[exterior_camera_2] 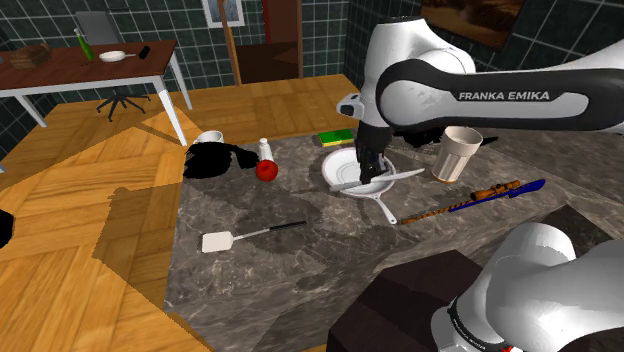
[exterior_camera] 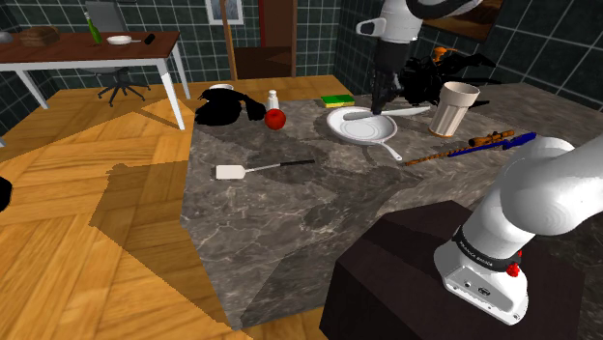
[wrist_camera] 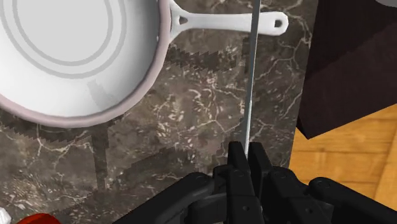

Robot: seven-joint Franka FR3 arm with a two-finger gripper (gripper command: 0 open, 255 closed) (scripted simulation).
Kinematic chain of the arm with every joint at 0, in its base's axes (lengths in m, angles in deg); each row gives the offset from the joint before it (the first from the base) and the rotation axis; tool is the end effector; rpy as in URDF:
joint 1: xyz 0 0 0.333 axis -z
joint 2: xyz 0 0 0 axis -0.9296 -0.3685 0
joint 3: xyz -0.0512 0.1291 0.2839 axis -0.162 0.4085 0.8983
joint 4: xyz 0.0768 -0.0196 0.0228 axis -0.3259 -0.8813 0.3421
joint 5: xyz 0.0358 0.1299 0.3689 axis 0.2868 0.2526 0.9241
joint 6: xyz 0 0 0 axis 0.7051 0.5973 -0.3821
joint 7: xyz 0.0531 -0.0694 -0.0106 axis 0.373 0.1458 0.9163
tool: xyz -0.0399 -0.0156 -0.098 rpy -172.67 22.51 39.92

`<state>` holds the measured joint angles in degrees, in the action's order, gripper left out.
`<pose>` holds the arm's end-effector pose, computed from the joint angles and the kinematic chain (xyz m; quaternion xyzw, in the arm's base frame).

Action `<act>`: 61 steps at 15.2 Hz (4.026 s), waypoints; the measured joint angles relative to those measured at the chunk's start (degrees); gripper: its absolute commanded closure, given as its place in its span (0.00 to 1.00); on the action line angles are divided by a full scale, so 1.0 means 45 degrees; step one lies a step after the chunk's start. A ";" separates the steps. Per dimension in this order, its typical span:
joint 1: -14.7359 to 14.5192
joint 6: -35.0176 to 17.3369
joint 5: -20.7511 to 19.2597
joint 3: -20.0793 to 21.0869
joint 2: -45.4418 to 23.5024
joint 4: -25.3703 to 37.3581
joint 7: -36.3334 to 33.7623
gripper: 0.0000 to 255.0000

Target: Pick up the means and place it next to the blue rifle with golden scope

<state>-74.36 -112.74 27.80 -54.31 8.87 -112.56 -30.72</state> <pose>0.3661 0.0161 0.5109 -0.8559 -0.5168 -0.0060 0.0177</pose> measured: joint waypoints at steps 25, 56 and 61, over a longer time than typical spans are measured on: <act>0.1160 0.0070 -0.1324 -0.1230 0.5576 -0.5531 0.1207 1.00; 0.1255 -0.0600 -0.1464 -0.1372 0.5468 -0.6074 0.1282 0.00; 0.1226 -0.0511 -0.1432 -0.1341 0.5457 -0.5986 0.1258 0.00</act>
